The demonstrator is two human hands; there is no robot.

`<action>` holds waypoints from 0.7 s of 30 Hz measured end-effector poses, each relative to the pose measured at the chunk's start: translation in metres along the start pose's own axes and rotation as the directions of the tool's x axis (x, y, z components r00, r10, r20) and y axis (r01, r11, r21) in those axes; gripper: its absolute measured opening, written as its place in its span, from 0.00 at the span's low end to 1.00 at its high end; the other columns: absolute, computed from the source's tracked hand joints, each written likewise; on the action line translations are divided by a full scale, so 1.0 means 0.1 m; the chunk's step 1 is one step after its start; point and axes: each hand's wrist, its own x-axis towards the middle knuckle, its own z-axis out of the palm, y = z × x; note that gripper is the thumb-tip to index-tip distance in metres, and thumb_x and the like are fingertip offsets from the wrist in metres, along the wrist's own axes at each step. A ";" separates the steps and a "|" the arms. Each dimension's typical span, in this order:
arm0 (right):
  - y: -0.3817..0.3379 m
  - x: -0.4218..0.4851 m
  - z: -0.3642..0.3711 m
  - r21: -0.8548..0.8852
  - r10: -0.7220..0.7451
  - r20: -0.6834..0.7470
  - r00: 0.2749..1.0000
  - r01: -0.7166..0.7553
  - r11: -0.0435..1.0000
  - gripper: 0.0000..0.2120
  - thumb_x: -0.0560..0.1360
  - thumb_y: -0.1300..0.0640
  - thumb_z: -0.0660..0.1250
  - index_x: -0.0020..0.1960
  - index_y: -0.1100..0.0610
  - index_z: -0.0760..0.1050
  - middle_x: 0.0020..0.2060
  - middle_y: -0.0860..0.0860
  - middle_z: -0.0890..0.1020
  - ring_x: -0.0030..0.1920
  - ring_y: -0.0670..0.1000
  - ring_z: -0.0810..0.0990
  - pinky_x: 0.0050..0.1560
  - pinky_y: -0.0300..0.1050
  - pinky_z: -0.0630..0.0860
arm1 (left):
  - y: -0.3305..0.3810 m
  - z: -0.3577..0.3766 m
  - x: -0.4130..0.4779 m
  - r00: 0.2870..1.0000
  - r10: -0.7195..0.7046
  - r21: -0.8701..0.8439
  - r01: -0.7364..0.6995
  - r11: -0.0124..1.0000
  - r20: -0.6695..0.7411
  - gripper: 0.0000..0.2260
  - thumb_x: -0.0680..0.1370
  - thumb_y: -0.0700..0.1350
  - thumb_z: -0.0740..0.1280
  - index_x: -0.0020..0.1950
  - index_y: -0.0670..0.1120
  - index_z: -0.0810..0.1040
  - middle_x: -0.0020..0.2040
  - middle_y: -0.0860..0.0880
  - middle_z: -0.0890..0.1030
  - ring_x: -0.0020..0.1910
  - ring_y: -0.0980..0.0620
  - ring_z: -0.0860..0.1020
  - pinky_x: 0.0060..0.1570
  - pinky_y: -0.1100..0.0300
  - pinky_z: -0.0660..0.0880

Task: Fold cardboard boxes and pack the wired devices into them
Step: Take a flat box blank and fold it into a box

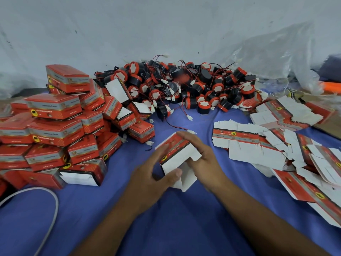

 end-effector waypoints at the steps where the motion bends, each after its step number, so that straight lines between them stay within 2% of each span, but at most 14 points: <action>1: 0.00 0.00 0.00 -0.001 0.001 0.000 1.000 -0.001 1.000 0.22 0.78 0.74 0.63 0.67 0.57 0.76 0.69 0.54 0.74 0.65 0.45 0.77 0.56 0.37 0.77 | -0.03 -0.02 0.01 0.998 0.061 0.175 -0.055 0.983 -0.030 0.34 0.68 0.71 0.65 0.73 0.70 0.62 0.57 0.63 0.76 0.46 0.61 0.76 0.47 0.66 0.75; 3: 0.00 0.01 -0.01 -0.030 0.009 0.017 1.000 -0.009 1.000 0.22 0.79 0.71 0.64 0.67 0.52 0.76 0.71 0.51 0.70 0.68 0.44 0.73 0.63 0.41 0.76 | -0.06 -0.01 -0.01 0.989 0.131 0.451 -0.083 0.889 -0.075 0.38 0.66 0.75 0.60 0.75 0.71 0.54 0.57 0.56 0.64 0.54 0.58 0.65 0.49 0.65 0.67; 5: -0.01 0.01 -0.02 -0.064 0.017 0.035 0.999 -0.014 0.998 0.22 0.79 0.68 0.66 0.64 0.44 0.75 0.71 0.48 0.69 0.70 0.43 0.72 0.66 0.45 0.75 | -0.03 0.01 -0.04 0.981 0.150 0.563 -0.054 0.825 -0.126 0.41 0.65 0.76 0.58 0.75 0.72 0.46 0.54 0.52 0.58 0.54 0.54 0.60 0.48 0.63 0.62; 7: -0.03 -0.01 -0.02 -0.080 0.007 0.075 0.997 -0.001 0.997 0.22 0.79 0.67 0.66 0.62 0.42 0.76 0.71 0.47 0.69 0.68 0.42 0.73 0.64 0.44 0.75 | 0.00 0.02 -0.06 0.966 0.235 0.547 -0.141 0.825 -0.105 0.43 0.67 0.72 0.62 0.77 0.69 0.46 0.65 0.50 0.58 0.63 0.49 0.59 0.57 0.56 0.63; 9: -0.08 -0.05 -0.01 -0.111 -0.018 0.161 0.987 0.037 0.993 0.19 0.79 0.67 0.67 0.64 0.48 0.78 0.72 0.50 0.69 0.67 0.47 0.76 0.63 0.45 0.76 | 0.04 0.01 -0.08 0.913 0.409 0.515 -0.359 0.779 0.018 0.43 0.70 0.66 0.67 0.79 0.64 0.48 0.78 0.50 0.51 0.74 0.46 0.55 0.63 0.52 0.63; 11: -0.14 -0.07 0.01 -0.156 -0.048 0.245 0.968 0.088 0.984 0.18 0.79 0.70 0.65 0.65 0.55 0.78 0.72 0.53 0.69 0.67 0.51 0.77 0.64 0.46 0.76 | 0.04 0.00 -0.08 0.840 0.517 0.511 -0.520 0.684 0.162 0.42 0.71 0.64 0.69 0.79 0.60 0.52 0.80 0.50 0.50 0.78 0.44 0.52 0.70 0.50 0.60; 12: -0.16 -0.08 0.02 -0.184 -0.052 0.278 0.959 0.107 0.977 0.19 0.78 0.73 0.62 0.66 0.58 0.76 0.72 0.55 0.69 0.68 0.53 0.76 0.65 0.47 0.76 | 0.03 0.00 -0.08 0.830 0.518 0.510 -0.543 0.667 0.207 0.40 0.71 0.64 0.69 0.78 0.59 0.54 0.80 0.49 0.51 0.78 0.43 0.52 0.72 0.47 0.58; 15: -0.14 -0.07 0.03 -0.178 0.028 0.286 0.958 0.025 0.984 0.22 0.77 0.79 0.58 0.66 0.64 0.74 0.72 0.59 0.68 0.69 0.57 0.74 0.68 0.51 0.74 | -0.01 -0.05 -0.06 0.850 0.464 0.463 -0.525 0.714 0.248 0.36 0.72 0.64 0.70 0.75 0.58 0.59 0.79 0.50 0.56 0.78 0.42 0.54 0.73 0.41 0.61; 17: -0.14 -0.07 0.04 -0.031 0.116 0.285 0.951 -0.112 0.993 0.27 0.76 0.80 0.59 0.71 0.62 0.70 0.72 0.60 0.69 0.68 0.55 0.76 0.62 0.48 0.78 | -0.05 -0.07 -0.04 0.856 0.456 0.414 -0.516 0.750 0.242 0.31 0.74 0.60 0.69 0.74 0.57 0.60 0.79 0.52 0.57 0.78 0.46 0.58 0.71 0.44 0.65; 19: -0.10 -0.07 0.05 0.106 0.168 0.303 0.938 -0.208 0.972 0.29 0.75 0.74 0.63 0.73 0.57 0.68 0.70 0.60 0.71 0.64 0.52 0.77 0.53 0.41 0.78 | -0.08 -0.07 -0.02 0.859 0.477 0.366 -0.511 0.778 0.186 0.27 0.76 0.54 0.68 0.73 0.54 0.63 0.77 0.57 0.59 0.77 0.54 0.60 0.71 0.54 0.67; 21: -0.05 -0.07 0.08 0.142 0.172 0.301 0.938 -0.222 0.965 0.27 0.73 0.60 0.66 0.72 0.50 0.70 0.70 0.57 0.71 0.68 0.51 0.74 0.61 0.43 0.73 | -0.08 -0.07 0.00 0.880 0.470 0.323 -0.466 0.824 0.073 0.24 0.77 0.51 0.68 0.71 0.53 0.65 0.73 0.61 0.64 0.73 0.62 0.63 0.67 0.65 0.67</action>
